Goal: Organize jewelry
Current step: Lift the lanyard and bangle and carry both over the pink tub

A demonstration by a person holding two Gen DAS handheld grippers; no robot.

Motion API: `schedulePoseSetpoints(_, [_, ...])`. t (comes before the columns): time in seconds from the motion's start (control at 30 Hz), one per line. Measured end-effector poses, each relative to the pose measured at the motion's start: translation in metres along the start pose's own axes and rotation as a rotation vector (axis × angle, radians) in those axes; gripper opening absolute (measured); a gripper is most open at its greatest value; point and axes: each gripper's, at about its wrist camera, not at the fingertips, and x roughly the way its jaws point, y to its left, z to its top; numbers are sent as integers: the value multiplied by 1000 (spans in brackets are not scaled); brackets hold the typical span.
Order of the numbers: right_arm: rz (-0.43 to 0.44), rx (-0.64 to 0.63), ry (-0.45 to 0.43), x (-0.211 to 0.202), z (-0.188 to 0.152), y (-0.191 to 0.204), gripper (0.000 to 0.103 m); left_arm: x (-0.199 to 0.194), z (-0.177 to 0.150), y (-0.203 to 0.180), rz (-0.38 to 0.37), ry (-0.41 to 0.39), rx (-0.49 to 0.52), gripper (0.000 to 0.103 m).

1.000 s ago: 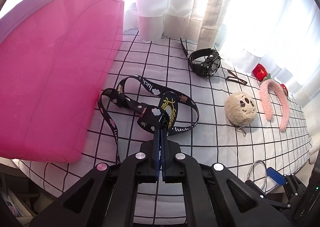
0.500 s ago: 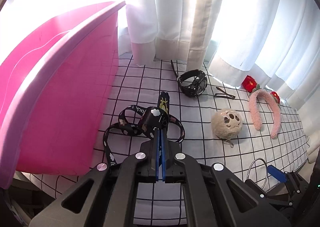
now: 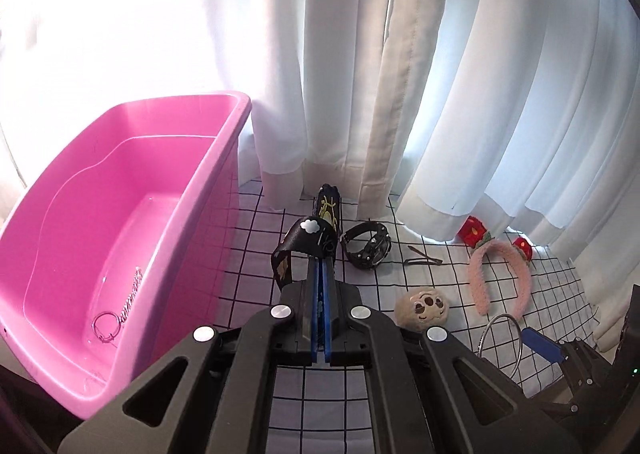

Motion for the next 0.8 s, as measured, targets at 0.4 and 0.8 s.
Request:
schedulePoseSetpoints(0.4, [84, -88, -187, -37, 80, 42, 71, -55, 61, 23, 22, -183, -22, 2])
schedulePoseSetpoints(0.8, [252, -234, -313, -49, 165, 134, 71, -100, 112, 94, 133, -314, -93, 2])
